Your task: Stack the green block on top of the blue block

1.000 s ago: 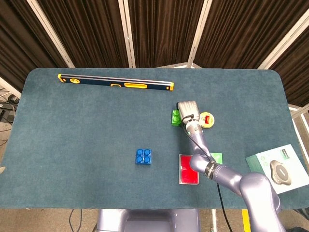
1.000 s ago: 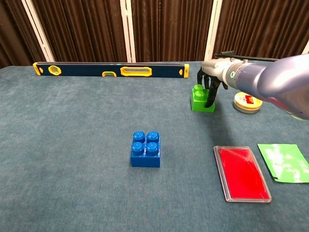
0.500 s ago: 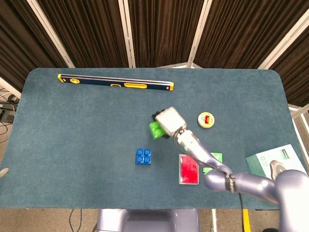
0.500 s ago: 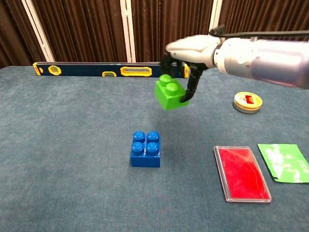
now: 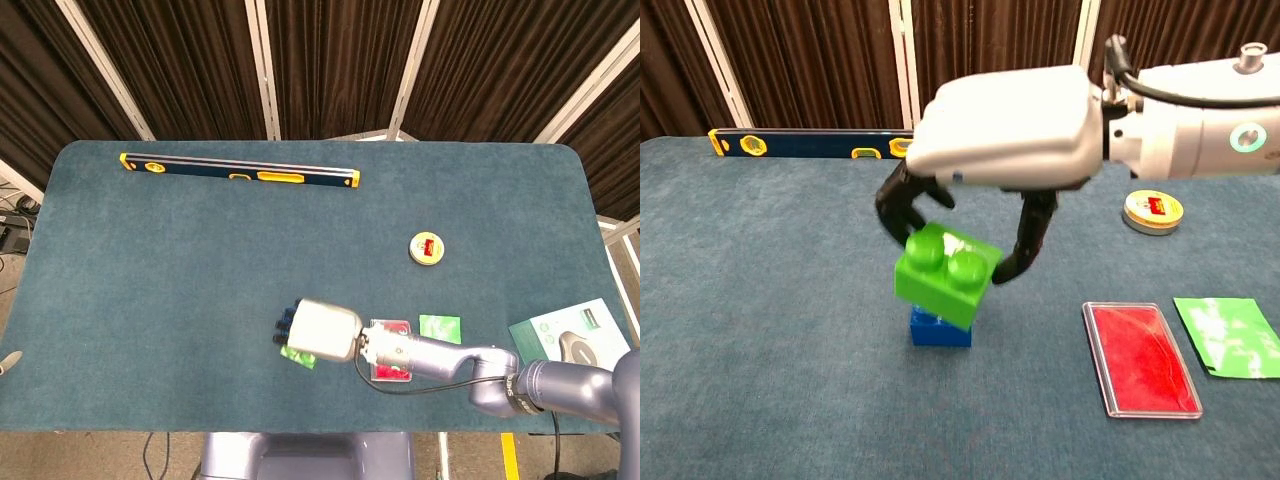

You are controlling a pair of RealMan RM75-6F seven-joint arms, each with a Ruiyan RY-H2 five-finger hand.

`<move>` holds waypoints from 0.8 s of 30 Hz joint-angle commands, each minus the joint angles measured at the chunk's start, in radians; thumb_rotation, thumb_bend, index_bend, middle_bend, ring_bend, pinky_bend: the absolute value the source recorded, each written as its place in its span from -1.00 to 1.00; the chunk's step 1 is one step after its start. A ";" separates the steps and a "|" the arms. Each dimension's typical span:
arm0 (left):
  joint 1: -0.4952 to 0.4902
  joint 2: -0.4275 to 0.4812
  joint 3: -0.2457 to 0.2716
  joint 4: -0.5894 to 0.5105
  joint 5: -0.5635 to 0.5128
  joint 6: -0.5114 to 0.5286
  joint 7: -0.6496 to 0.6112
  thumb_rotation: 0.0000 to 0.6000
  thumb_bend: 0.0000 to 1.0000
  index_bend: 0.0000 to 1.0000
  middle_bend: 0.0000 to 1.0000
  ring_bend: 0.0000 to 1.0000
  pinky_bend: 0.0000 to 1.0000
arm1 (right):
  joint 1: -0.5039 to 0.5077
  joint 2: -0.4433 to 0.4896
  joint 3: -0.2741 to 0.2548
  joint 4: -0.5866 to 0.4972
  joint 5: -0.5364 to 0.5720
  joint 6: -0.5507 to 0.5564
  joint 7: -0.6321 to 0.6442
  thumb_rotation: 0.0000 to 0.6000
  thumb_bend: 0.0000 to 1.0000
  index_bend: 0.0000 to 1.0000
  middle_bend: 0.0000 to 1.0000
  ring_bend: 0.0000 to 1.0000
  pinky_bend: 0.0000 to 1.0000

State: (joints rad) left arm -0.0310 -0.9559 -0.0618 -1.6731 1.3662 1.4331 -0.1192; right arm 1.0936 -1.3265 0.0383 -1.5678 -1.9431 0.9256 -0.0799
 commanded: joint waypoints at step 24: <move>-0.031 -0.019 -0.022 0.024 -0.096 -0.080 0.030 1.00 -1.00 -1.00 -1.00 -1.00 -1.00 | 0.219 -0.274 -0.143 0.616 -0.228 0.144 0.245 1.00 0.30 0.01 0.23 0.00 0.38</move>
State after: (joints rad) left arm -0.0608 -0.9753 -0.0828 -1.6498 1.2719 1.3543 -0.0887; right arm 1.3038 -1.5905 -0.0979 -0.9645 -2.1759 1.0664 0.1534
